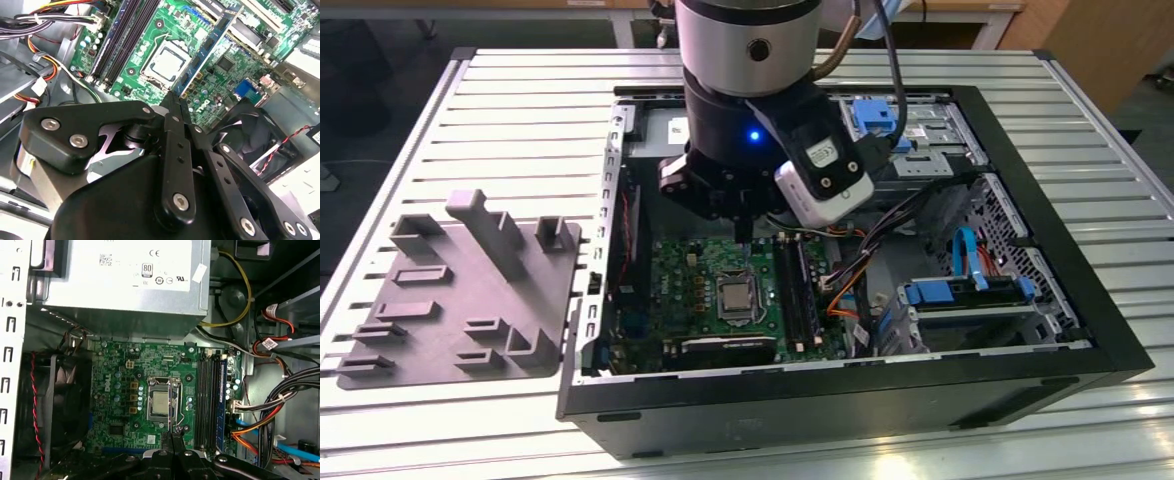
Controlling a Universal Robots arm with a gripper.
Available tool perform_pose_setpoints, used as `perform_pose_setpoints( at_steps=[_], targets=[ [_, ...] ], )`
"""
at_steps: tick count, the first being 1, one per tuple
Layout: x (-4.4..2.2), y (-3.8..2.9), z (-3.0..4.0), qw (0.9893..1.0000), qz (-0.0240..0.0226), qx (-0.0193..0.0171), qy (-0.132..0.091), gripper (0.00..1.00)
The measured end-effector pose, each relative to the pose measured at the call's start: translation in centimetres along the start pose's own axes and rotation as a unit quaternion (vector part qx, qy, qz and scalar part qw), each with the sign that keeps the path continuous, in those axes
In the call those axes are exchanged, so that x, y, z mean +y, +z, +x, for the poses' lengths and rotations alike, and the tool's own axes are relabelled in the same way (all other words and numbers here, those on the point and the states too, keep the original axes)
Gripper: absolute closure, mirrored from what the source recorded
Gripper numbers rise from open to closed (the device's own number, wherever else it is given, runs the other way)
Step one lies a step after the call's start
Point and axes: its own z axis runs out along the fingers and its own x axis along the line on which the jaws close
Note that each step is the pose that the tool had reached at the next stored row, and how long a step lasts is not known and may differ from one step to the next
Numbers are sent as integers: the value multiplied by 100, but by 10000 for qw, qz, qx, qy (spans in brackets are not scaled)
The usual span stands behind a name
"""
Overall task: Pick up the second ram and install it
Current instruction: 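Insert the second ram into the second slot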
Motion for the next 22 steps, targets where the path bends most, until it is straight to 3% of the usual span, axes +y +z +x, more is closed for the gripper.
perform_pose_setpoints(
  at_steps=[3, 5, 22],
  targets=[
    [0, 2, 0, 10000, -83, -3, 2, 89],
    [0, 6, 0, 9999, -113, -4, 3, 89],
    [-5, 59, -64, 9999, -119, -7, 42, 89]
  ],
)
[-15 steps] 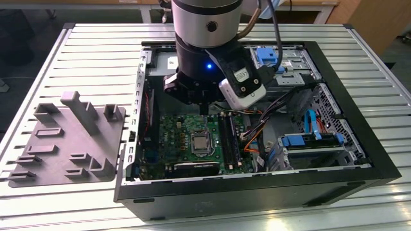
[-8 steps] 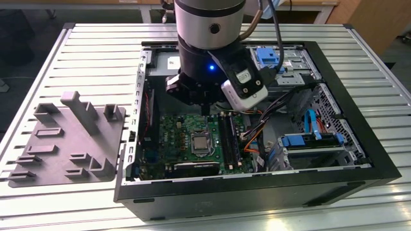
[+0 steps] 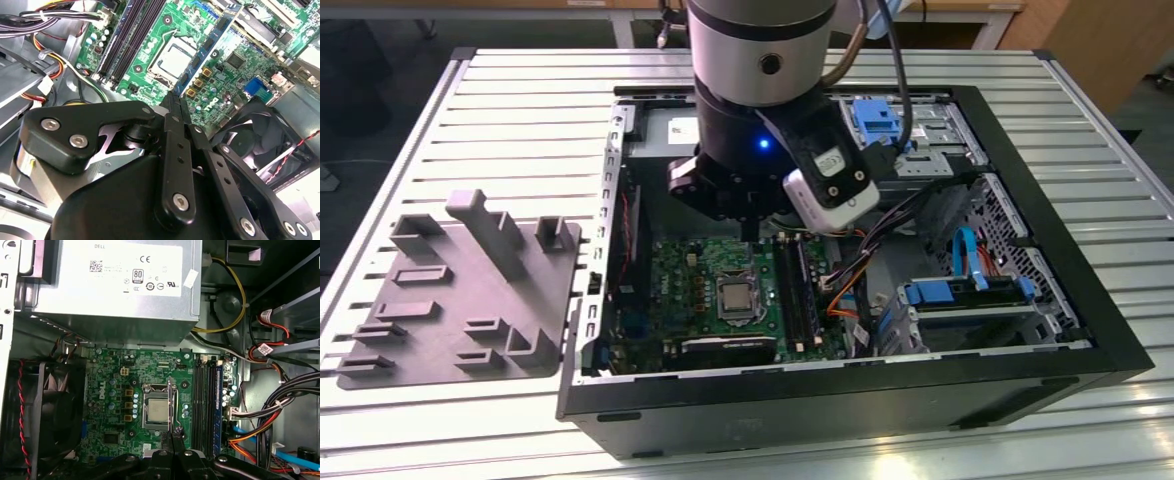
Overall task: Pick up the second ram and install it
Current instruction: 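Insert the second ram into the second slot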
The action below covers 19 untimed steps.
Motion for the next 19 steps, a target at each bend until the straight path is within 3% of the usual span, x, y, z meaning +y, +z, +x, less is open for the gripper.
perform_pose_setpoints(
  at_steps=[19],
  targets=[
    [-4, 41, -33, 10000, 1, -1, 18, 89]
  ],
)
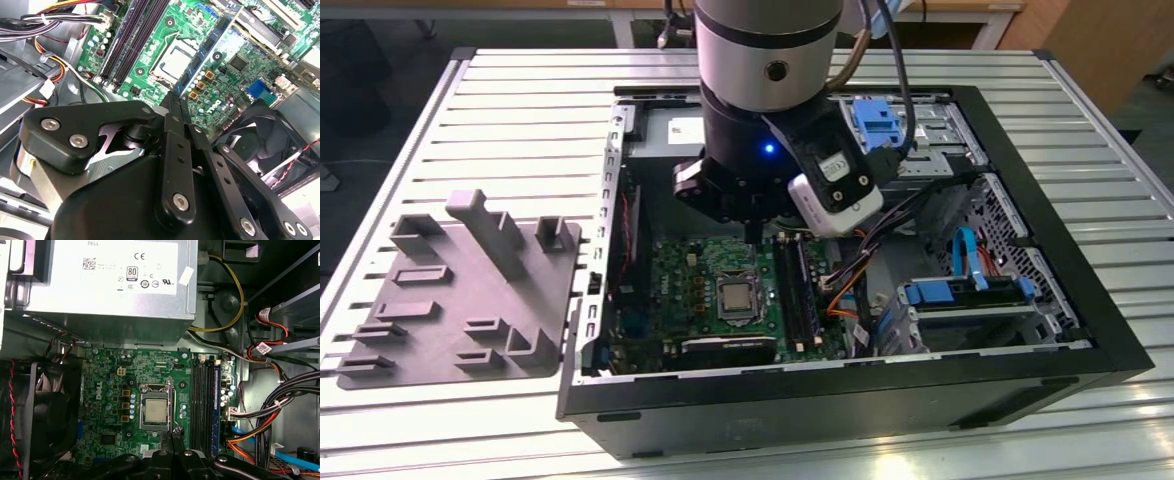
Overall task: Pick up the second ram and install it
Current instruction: 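Insert the second ram into the second slot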
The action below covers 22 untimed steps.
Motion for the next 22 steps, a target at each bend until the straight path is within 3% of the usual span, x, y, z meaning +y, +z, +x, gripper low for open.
perform_pose_setpoints(
  at_steps=[22],
  targets=[
    [-4, 48, -25, 10000, 0, -1, 10, 89]
  ],
)
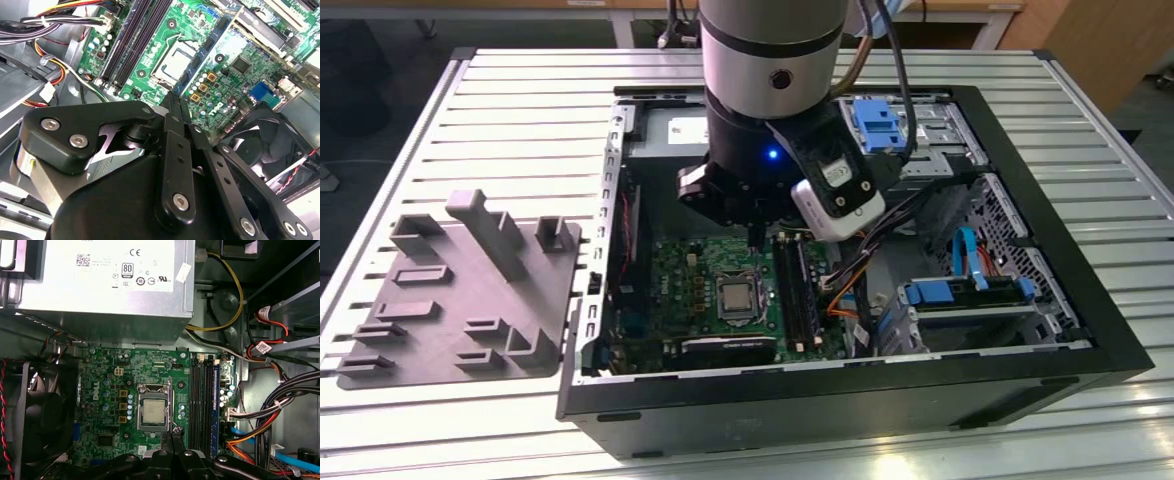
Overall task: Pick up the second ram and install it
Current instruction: 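Insert the second ram into the second slot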
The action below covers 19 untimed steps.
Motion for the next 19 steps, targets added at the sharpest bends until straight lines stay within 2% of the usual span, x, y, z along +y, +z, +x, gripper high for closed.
perform_pose_setpoints(
  at_steps=[17, 19],
  targets=[
    [-3, 33, -24, 10000, 0, -1, 15, 89],
    [-5, 55, -38, 10000, 1, -1, 20, 89]
  ],
)
